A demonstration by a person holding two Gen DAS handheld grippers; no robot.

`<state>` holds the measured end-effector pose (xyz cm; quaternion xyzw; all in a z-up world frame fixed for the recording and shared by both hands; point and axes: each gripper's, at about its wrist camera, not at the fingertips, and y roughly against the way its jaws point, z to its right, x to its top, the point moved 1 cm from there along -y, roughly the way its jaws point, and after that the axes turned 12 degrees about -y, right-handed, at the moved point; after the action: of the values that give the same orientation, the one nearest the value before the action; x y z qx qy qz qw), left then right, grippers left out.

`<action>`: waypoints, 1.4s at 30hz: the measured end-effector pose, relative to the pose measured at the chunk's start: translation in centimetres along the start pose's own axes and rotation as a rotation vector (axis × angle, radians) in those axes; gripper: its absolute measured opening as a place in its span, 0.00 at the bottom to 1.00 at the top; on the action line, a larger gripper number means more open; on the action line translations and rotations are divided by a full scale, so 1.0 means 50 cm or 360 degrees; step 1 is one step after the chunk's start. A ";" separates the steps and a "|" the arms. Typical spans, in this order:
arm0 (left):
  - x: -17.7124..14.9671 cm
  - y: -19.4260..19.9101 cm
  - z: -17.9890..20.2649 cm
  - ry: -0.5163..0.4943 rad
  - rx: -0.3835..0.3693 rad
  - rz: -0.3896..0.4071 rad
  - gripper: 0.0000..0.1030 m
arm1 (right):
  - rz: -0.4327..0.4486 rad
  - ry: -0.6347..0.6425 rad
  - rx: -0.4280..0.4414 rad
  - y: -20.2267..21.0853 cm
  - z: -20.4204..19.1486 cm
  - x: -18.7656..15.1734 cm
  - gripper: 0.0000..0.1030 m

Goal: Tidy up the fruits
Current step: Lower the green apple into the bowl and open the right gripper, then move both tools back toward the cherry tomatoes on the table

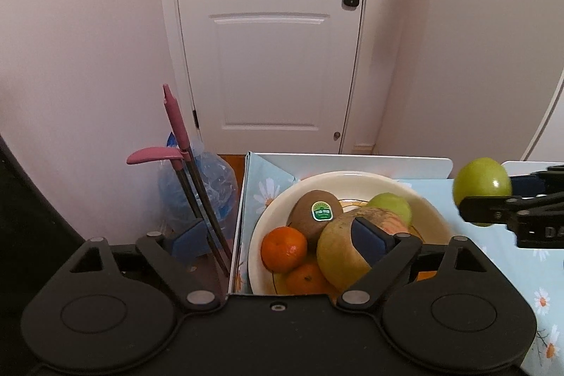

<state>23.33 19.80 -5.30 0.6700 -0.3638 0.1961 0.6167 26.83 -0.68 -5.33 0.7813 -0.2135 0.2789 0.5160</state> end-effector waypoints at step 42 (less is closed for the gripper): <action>-0.004 0.136 0.104 -0.0059 0.0062 0.0016 0.90 | 0.0117 -0.0102 -0.0043 0.100 0.053 0.000 1.00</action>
<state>17.30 15.00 -1.64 0.6837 -0.3746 0.1938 0.5956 24.29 -5.03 -2.72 0.7744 -0.2621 0.2696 0.5089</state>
